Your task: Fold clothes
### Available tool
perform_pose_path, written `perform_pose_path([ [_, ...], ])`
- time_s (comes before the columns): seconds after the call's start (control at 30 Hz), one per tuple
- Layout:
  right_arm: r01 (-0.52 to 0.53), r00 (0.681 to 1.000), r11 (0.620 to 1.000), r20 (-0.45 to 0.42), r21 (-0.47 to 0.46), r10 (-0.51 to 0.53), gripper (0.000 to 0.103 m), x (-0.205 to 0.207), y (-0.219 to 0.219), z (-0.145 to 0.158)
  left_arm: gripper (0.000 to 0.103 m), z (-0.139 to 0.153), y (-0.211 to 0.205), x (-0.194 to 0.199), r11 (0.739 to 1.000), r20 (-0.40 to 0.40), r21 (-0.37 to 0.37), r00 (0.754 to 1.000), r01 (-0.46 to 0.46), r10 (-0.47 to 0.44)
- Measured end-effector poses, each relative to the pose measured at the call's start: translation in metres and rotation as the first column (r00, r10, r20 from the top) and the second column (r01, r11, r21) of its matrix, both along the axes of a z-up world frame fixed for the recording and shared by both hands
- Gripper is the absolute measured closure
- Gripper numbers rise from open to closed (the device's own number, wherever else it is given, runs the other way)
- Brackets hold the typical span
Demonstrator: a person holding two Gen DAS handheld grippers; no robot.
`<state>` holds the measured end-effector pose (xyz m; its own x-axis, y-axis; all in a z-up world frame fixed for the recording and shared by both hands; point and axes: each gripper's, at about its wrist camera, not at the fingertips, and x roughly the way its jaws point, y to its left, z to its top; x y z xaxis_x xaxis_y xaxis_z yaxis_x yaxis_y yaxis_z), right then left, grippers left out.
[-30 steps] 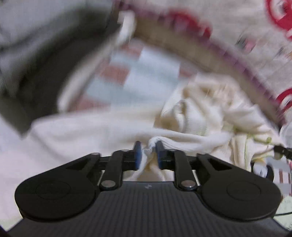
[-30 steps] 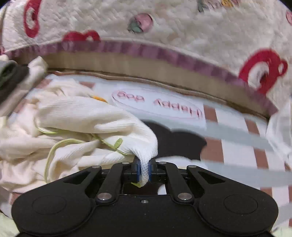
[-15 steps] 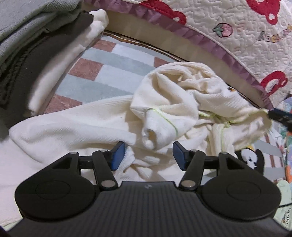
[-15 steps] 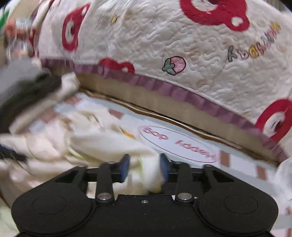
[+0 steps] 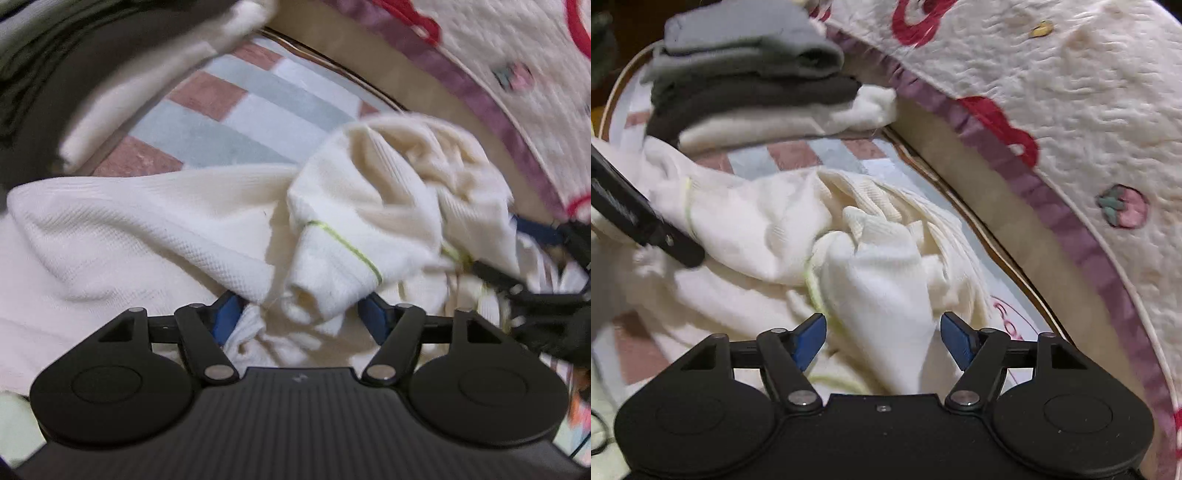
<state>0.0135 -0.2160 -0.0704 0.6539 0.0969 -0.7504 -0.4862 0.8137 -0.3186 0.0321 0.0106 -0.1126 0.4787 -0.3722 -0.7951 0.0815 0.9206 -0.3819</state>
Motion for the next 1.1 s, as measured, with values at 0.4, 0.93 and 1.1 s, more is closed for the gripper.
perform_pose_path([
  [0.4,0.293,0.94,0.948,0.145,0.123,-0.309,0.097,-0.013,-0.03,0.092,0.087,-0.003,0.045,0.019,0.987,0.198,-0.161,0.98,0.006,0.026],
  [0.93,0.599,0.735,0.724,0.123,0.343,-0.667,0.097,-0.218,-0.071,0.103,0.089,0.05,0.032,-0.064,0.986,0.296,-0.126,0.953,0.111,-0.069],
  [1.1,0.616,0.756,0.736,0.05,0.281,-0.652,0.097,-0.237,-0.085,0.091,0.089,0.048,0.032,-0.066,0.988,0.265,-0.114,0.962,0.1,-0.067],
])
